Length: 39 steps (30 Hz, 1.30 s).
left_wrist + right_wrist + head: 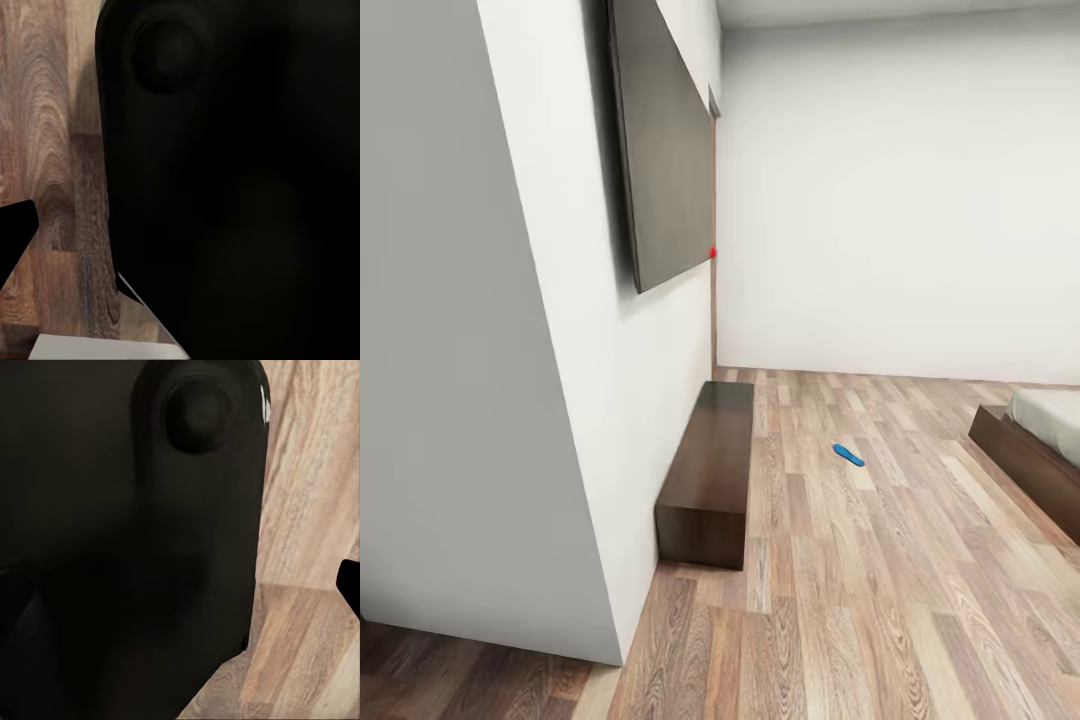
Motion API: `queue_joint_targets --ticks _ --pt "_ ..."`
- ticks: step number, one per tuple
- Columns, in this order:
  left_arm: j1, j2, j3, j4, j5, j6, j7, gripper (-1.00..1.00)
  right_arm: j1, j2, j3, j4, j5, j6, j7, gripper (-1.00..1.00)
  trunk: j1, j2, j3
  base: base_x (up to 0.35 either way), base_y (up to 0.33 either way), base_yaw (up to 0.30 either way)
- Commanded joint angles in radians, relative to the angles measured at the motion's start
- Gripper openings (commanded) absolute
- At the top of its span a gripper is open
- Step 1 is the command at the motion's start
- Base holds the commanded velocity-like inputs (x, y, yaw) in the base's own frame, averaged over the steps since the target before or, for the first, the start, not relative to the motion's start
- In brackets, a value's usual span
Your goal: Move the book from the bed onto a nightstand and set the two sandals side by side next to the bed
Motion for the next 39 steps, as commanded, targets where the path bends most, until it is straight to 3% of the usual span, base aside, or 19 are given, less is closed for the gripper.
queue_joint_targets --ticks 1,24,39 --pt "0.000 -0.006 0.002 -0.005 -0.002 0.006 -0.001 1.00 -0.003 -0.001 0.005 -0.002 0.002 -0.003 0.005 1.00 0.000 0.000 0.000 0.000 0.000 0.000" --pt "0.000 -0.009 0.000 -0.062 -0.003 0.000 -0.001 1.00 -0.003 -0.001 -0.002 -0.002 -0.008 -0.003 0.007 1.00 0.000 0.000 0.000 0.000 0.000 0.000" --pt "0.000 -0.012 0.002 -0.123 -0.002 -0.078 0.000 1.00 -0.003 -0.005 -0.005 -0.050 -0.008 -0.003 0.005 1.00 0.000 0.000 0.000 0.000 0.000 0.000"
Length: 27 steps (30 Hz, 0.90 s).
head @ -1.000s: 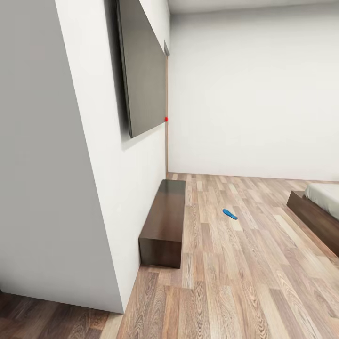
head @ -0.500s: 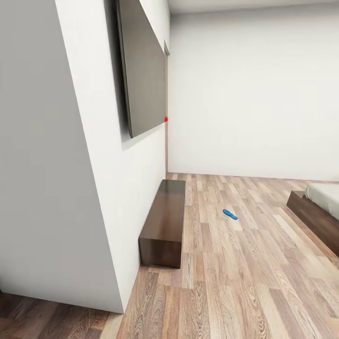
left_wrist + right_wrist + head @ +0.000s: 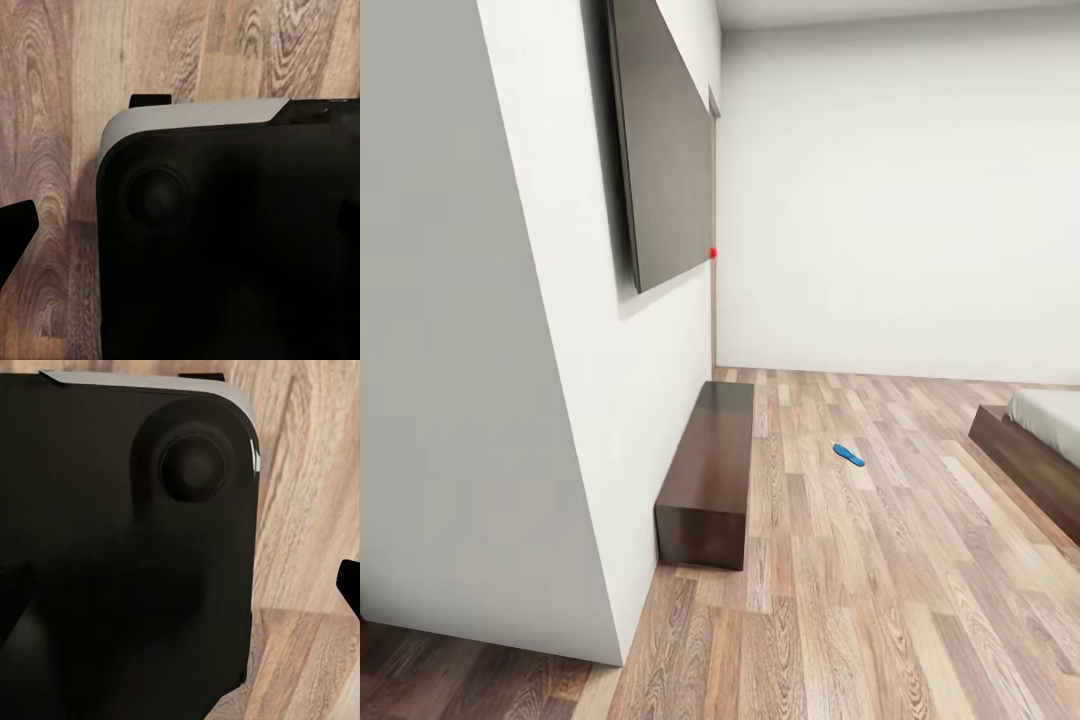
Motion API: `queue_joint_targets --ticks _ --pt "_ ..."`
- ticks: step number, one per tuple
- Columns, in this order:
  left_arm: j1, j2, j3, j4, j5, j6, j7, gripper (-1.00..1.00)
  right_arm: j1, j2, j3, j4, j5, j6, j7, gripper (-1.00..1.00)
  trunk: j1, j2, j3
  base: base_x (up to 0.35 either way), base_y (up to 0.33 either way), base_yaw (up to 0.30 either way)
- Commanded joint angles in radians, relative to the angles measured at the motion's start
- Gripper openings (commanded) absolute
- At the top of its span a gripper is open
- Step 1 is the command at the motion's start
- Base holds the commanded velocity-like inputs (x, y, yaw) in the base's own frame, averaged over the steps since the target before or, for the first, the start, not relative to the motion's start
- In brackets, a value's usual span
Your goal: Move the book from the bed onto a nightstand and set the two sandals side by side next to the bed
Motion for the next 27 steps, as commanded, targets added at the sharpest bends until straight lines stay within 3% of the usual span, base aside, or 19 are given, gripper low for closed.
queue_joint_targets --ticks 1,9,27 --pt "0.000 0.000 0.000 0.000 0.000 -0.002 0.000 1.00 0.000 0.000 0.000 -0.002 -0.001 0.000 0.000 1.00 0.000 0.000 -0.001 0.000 0.000 0.000" --pt "0.000 0.000 0.000 0.000 0.001 -0.001 0.000 1.00 0.000 0.001 0.000 -0.004 -0.002 0.000 0.000 1.00 0.000 0.000 -0.001 0.000 0.000 -0.042" --pt "0.000 0.000 0.002 0.000 0.001 -0.002 0.000 1.00 0.000 0.002 0.000 -0.003 -0.002 0.000 0.000 1.00 0.000 0.000 0.012 0.000 0.000 -0.264"
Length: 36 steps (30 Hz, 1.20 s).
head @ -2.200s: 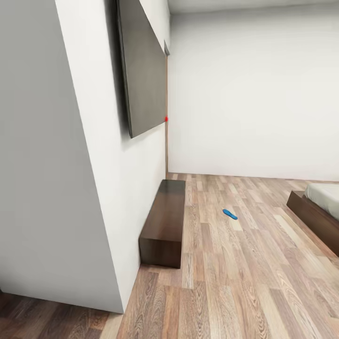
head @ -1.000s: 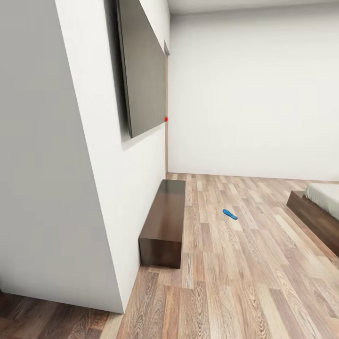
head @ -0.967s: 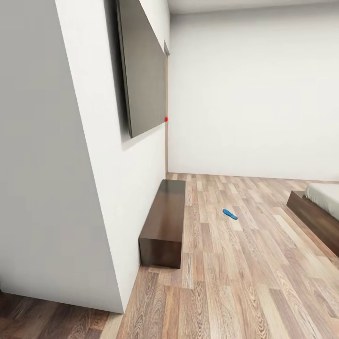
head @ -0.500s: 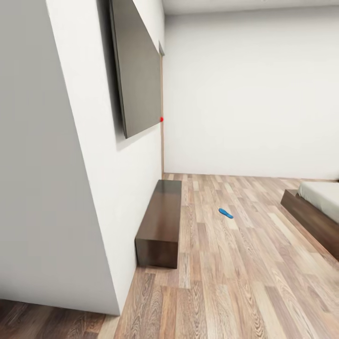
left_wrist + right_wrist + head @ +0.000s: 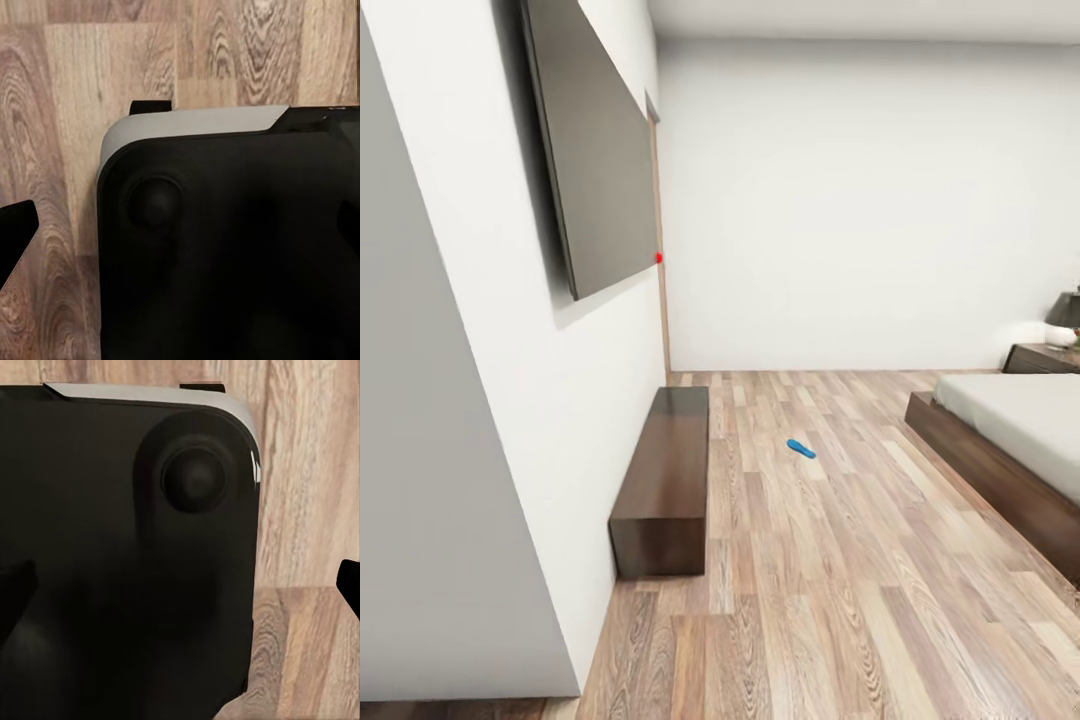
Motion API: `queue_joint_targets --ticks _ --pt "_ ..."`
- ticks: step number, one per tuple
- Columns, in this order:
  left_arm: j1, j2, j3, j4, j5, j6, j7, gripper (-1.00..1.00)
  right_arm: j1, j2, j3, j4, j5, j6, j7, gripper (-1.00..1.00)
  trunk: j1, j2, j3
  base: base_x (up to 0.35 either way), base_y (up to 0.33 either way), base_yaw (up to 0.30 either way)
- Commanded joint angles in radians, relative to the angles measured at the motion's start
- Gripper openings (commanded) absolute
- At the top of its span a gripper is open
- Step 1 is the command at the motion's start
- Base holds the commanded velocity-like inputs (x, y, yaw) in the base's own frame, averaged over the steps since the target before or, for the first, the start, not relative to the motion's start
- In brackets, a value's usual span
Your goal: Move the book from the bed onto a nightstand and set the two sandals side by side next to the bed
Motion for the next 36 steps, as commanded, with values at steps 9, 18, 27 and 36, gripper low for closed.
queue_joint_targets --ticks 9,18,27,36 --pt "0.000 0.000 0.000 0.000 -0.001 -0.003 0.000 1.00 0.000 0.000 0.000 0.001 -0.001 0.000 0.000 1.00 0.000 0.000 0.006 0.000 0.000 -0.281" --pt "0.000 -0.001 -0.001 0.000 0.000 -0.002 -0.001 1.00 0.000 0.000 -0.001 -0.001 -0.001 -0.002 0.000 1.00 0.000 0.000 0.013 0.000 0.000 -0.281" --pt "0.000 -0.002 0.000 0.000 0.000 0.000 -0.002 1.00 0.000 0.000 -0.002 0.000 -0.001 -0.002 0.001 1.00 0.000 0.000 0.021 0.000 0.000 -0.281" --pt "0.000 -0.002 -0.001 0.000 0.001 0.002 -0.002 1.00 0.000 0.001 -0.002 0.002 -0.001 -0.001 0.002 1.00 0.000 0.000 0.026 0.000 0.000 -0.282"
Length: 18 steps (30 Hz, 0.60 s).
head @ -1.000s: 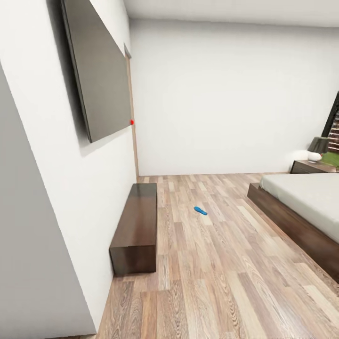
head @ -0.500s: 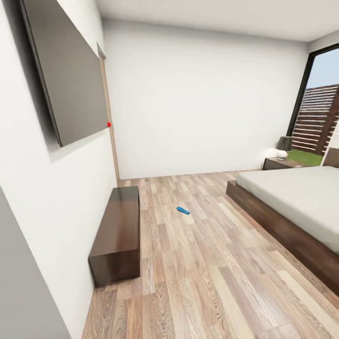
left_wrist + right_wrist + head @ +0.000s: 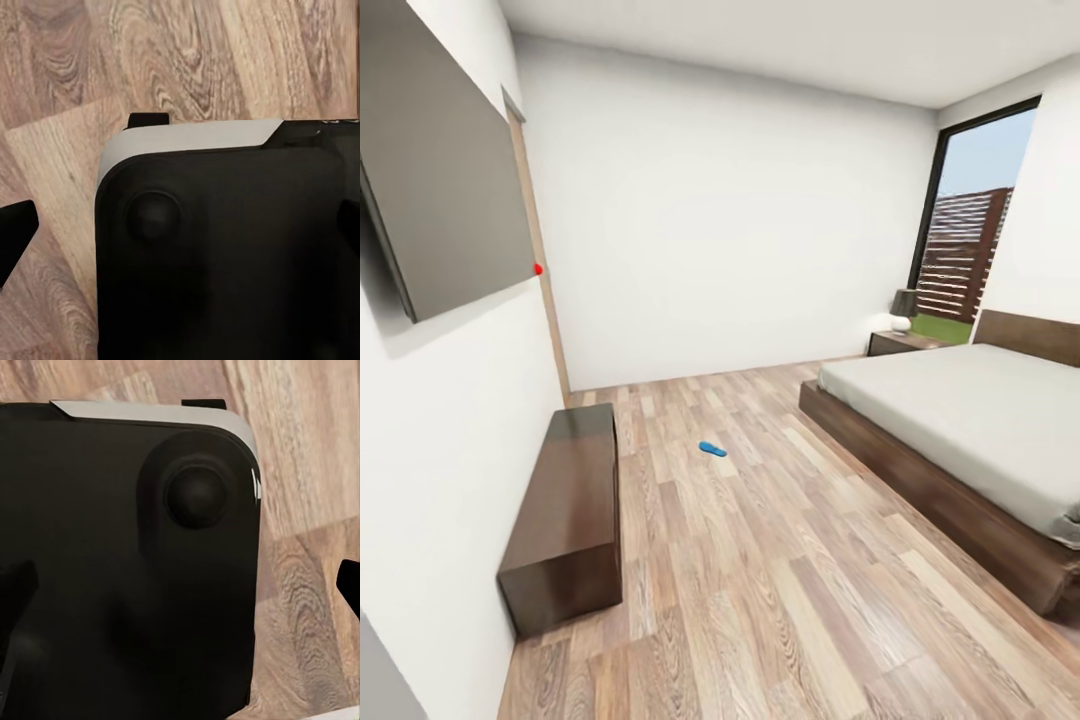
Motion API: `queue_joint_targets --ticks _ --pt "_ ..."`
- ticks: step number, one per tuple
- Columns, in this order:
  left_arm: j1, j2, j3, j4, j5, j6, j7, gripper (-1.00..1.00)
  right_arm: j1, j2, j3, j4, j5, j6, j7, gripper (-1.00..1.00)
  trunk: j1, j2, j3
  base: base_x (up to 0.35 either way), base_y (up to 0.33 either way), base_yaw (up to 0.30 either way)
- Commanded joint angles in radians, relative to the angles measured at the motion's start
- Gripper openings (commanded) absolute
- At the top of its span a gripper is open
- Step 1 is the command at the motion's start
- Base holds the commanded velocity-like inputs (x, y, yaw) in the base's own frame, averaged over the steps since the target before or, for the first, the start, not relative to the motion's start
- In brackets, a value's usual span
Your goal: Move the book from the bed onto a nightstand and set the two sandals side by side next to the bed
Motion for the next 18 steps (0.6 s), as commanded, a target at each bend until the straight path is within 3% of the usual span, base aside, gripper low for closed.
queue_joint_targets --ticks 1,18 --pt "0.000 -0.001 0.000 0.000 0.000 -0.003 0.000 1.00 0.000 0.000 -0.001 0.000 -0.001 0.000 0.001 1.00 0.000 0.000 -0.001 0.000 0.000 -0.286" --pt "0.000 -0.014 0.000 0.002 0.000 -0.006 0.000 1.00 0.000 -0.003 -0.002 0.002 -0.004 0.006 0.004 1.00 0.000 0.000 0.001 0.000 0.000 -0.298"
